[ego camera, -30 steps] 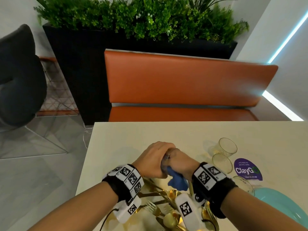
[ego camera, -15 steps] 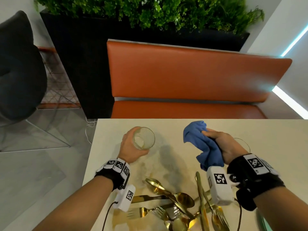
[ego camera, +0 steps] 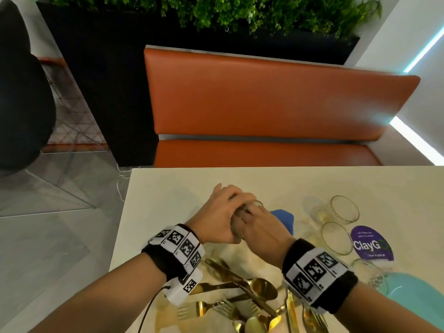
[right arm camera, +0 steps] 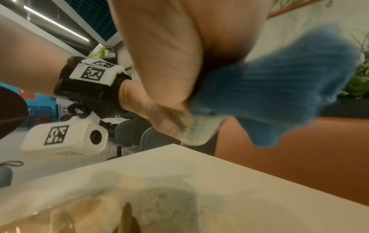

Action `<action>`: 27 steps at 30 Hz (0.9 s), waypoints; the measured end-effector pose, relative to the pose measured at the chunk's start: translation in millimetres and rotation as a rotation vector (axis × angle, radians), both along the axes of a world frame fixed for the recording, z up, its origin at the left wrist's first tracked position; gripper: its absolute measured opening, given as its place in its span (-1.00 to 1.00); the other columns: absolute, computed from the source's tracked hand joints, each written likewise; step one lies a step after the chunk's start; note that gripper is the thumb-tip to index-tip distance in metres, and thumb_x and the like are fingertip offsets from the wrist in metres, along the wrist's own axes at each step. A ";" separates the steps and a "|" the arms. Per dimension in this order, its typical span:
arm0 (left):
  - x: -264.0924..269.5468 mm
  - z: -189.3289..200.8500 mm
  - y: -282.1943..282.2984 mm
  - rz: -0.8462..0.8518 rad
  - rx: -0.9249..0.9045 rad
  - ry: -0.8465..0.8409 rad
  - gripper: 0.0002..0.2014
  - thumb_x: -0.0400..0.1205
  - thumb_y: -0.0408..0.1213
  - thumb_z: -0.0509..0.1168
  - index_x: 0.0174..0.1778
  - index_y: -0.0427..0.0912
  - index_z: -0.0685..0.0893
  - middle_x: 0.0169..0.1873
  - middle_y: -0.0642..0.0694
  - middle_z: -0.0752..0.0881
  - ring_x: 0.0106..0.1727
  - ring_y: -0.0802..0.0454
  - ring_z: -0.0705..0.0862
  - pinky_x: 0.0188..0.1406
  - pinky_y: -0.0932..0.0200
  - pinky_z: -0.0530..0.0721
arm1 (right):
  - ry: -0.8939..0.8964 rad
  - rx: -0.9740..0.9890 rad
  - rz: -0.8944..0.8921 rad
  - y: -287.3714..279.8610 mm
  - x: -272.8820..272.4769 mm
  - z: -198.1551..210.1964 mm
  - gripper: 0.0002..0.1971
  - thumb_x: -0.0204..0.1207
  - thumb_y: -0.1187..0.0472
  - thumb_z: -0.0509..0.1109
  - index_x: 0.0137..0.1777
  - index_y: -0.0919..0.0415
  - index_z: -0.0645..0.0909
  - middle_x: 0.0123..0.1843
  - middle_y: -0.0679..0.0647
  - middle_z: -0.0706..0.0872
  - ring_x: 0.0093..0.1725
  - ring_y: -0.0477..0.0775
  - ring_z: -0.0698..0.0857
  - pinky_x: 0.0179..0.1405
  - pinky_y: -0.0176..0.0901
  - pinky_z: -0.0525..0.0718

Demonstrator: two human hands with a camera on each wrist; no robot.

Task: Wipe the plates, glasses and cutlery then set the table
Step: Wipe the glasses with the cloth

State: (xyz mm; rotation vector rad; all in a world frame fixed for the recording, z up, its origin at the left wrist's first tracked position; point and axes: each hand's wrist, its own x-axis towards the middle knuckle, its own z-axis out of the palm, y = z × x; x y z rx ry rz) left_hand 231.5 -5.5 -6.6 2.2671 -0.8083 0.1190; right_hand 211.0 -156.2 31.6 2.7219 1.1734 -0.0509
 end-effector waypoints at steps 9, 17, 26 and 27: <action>-8.2 4.5 -13.5 -0.040 0.080 -0.313 -0.22 0.11 -0.19 0.60 0.27 -0.03 0.45 0.04 -0.16 0.63 0.09 0.00 0.49 0.18 0.10 0.43 | 0.622 0.482 -0.363 7.6 -9.0 26.3 -0.76 0.51 0.52 0.14 -0.01 0.28 0.58 -0.13 0.22 0.64 -0.15 0.03 0.61 -0.07 -0.06 0.57; -13.3 3.3 -12.2 -0.094 0.037 -0.174 -0.15 0.12 -0.15 0.63 0.31 0.04 0.39 0.12 -0.08 0.59 0.17 0.08 0.45 0.18 -0.01 0.55 | 0.128 -0.045 -0.224 8.3 -22.5 22.5 -0.83 -0.11 0.38 0.39 -0.47 0.25 0.71 -0.51 0.15 0.71 -0.51 0.09 0.69 -0.56 -0.29 0.57; -21.9 -26.9 -11.5 0.097 -0.146 -0.241 -0.51 0.38 -0.14 0.25 0.27 -0.03 0.44 0.15 0.01 0.48 0.15 0.02 0.50 0.40 -0.08 0.38 | 1.241 1.241 -0.930 14.4 -16.4 25.7 -0.70 0.64 0.47 0.06 -0.24 0.25 0.52 -0.22 0.14 0.60 -0.19 0.09 0.58 -0.14 -0.25 0.55; -20.8 -28.7 -6.6 0.144 -0.177 -0.188 -0.50 0.38 -0.08 0.26 0.27 -0.01 0.44 0.16 0.02 0.52 0.20 0.04 0.50 0.47 -0.13 0.34 | 1.329 1.337 -1.002 14.8 -14.1 26.4 -0.73 0.65 0.44 0.07 -0.22 0.29 0.53 -0.25 0.17 0.61 -0.26 0.07 0.59 -0.20 -0.23 0.57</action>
